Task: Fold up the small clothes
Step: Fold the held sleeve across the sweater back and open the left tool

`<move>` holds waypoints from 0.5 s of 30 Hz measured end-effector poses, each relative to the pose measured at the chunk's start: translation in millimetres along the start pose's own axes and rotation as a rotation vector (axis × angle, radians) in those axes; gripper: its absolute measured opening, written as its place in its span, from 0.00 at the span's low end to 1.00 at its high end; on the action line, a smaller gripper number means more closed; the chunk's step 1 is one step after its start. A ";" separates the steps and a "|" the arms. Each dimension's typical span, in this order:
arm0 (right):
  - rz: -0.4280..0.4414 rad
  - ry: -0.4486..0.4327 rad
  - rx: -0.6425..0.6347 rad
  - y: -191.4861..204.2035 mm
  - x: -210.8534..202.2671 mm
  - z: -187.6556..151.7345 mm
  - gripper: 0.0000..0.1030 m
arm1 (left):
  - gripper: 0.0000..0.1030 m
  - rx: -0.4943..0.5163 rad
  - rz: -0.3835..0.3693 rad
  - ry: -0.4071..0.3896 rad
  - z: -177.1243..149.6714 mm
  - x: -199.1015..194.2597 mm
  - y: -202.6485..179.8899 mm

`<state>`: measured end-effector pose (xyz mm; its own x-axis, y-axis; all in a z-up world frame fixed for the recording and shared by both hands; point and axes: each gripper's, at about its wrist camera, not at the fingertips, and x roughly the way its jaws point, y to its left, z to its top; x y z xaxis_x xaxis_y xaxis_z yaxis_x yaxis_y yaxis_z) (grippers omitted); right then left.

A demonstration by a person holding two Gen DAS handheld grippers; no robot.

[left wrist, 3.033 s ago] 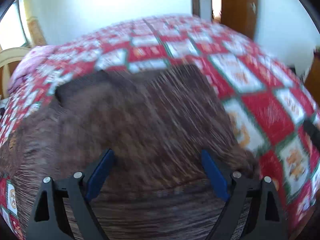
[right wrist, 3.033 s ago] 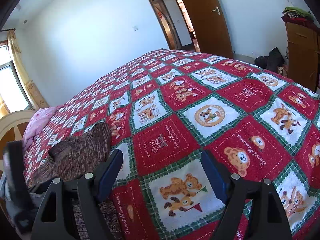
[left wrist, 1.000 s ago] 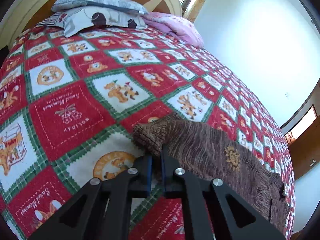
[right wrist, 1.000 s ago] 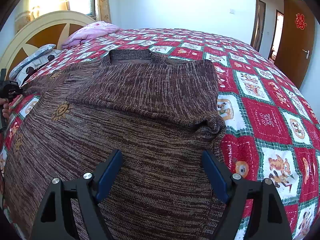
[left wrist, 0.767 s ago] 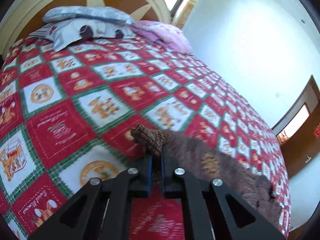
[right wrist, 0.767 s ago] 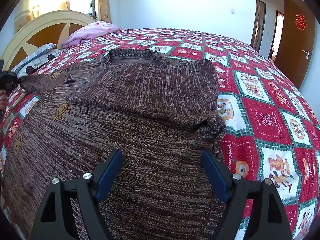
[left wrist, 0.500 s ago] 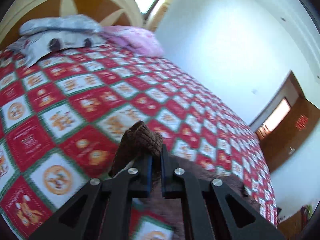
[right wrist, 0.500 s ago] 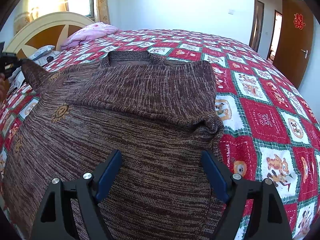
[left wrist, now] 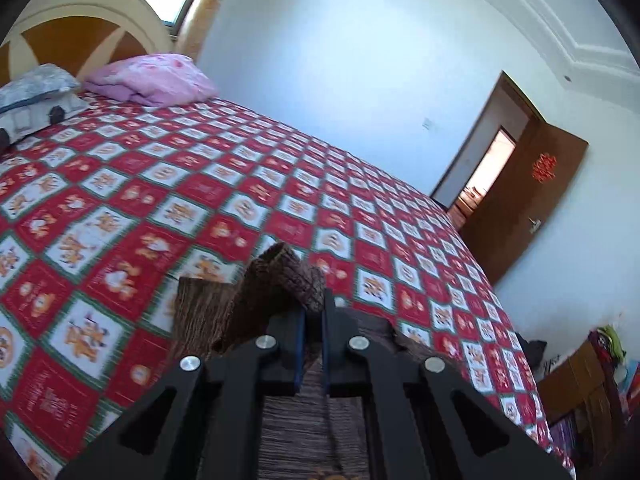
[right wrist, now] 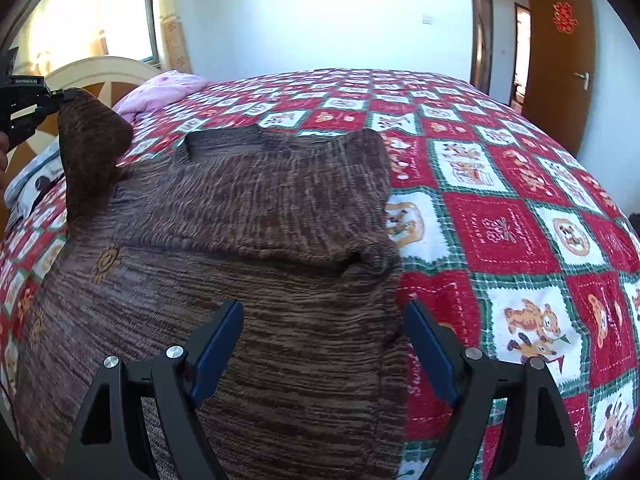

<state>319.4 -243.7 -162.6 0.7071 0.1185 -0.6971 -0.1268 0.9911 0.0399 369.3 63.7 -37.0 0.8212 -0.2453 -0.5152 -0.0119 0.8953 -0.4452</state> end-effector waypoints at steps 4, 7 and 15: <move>-0.006 0.003 0.023 -5.1 0.8 1.5 0.80 | 0.07 0.057 -0.024 0.066 -28.7 22.3 -27.9; -0.008 0.008 0.028 -6.6 2.2 1.5 0.80 | 0.07 0.099 -0.035 0.117 -57.8 38.1 -47.2; -0.007 0.016 0.021 -5.9 4.4 1.4 0.80 | 0.10 0.323 0.018 0.264 -127.9 73.4 -85.1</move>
<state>324.2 -248.9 -164.9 0.6967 0.1107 -0.7088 -0.1072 0.9930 0.0498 357.6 -78.0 -130.6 0.6472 -0.2780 -0.7098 0.1897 0.9606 -0.2032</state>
